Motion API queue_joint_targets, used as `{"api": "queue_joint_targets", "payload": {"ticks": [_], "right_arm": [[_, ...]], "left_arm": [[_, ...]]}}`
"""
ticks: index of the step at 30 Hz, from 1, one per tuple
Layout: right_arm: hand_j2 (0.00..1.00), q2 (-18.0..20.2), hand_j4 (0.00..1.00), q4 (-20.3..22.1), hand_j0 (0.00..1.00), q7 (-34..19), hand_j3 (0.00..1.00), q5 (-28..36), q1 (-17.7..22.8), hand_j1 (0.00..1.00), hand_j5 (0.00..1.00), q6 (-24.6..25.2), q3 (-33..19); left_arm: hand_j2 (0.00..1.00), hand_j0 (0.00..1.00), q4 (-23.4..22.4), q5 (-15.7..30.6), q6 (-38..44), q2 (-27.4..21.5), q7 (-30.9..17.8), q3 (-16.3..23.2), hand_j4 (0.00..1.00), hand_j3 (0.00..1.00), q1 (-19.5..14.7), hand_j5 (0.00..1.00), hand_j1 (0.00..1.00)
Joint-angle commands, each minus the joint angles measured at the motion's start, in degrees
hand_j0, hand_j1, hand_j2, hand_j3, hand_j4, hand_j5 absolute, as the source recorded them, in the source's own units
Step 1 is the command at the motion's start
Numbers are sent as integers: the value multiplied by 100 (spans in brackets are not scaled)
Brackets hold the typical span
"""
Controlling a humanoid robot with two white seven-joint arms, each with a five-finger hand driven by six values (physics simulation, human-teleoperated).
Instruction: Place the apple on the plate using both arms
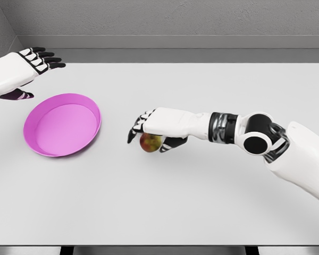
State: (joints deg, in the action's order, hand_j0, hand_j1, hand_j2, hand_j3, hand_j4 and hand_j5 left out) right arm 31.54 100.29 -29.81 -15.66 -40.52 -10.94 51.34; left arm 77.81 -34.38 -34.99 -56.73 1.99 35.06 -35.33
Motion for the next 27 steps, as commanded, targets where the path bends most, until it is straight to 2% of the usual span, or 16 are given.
{"api": "queue_joint_targets", "payload": {"ticks": [1, 6, 10, 14, 16, 18, 20, 22, 23, 25, 27], "right_arm": [[100, 1, 100, 8, 100, 2, 100, 19, 0, 100, 100, 65, 16], [100, 124, 100, 17, 100, 2, 100, 11, 0, 100, 100, 13, -63], [100, 1336, 100, 17, 100, 11, 100, 37, 141, 100, 100, -137, -968], [100, 2330, 100, -18, 100, 37, 100, 55, 966, 100, 100, -426, -2321], [100, 2383, 100, -80, 100, 37, 100, 55, 1432, 100, 100, -813, -2919], [100, 2462, 100, -88, 100, 37, 100, 63, 1696, 100, 100, -893, -3253], [100, 2497, 100, -97, 100, 37, 100, 63, 1723, 100, 100, -884, -3280], [100, 2488, 100, -80, 100, 46, 100, 63, 1705, 100, 100, -875, -3253], [100, 2488, 100, -88, 100, 46, 100, 63, 1688, 100, 100, -866, -3262], [100, 2479, 100, -44, 100, 46, 100, 63, 1661, 100, 100, -857, -3280], [100, 2462, 100, -9, 100, 19, 100, 63, 1661, 100, 100, -849, -3245]], "left_arm": [[100, 100, 6, 36, -1, -5, 4, 0, 100, 100, 0, 100, 100], [100, 100, 32, 36, -1, -23, 4, 0, 100, 100, 0, 100, 100], [100, 100, 50, 45, -1, -31, 4, -8, 100, 100, 9, 100, 100], [100, 100, 102, 72, -1, -58, 12, 18, 100, 100, 44, 100, 100], [100, 100, 366, 89, -1, -67, 12, 62, 100, 100, 70, 100, 100], [100, 100, 691, 89, -1, -93, 12, 62, 100, 100, 105, 100, 100], [100, 100, 1341, 107, -1, -154, -93, 71, 100, 100, 229, 100, 100], [100, 100, 1842, 133, -1, -190, -181, 264, 100, 100, 255, 100, 100], [100, 100, 2001, 247, -1, -225, -234, 299, 100, 100, 229, 100, 100], [100, 100, 2133, 362, -1, -190, -374, 703, 100, 100, 9, 100, 100], [100, 100, 2203, 362, -1, -23, -761, 1055, 100, 100, -184, 100, 100]]}}
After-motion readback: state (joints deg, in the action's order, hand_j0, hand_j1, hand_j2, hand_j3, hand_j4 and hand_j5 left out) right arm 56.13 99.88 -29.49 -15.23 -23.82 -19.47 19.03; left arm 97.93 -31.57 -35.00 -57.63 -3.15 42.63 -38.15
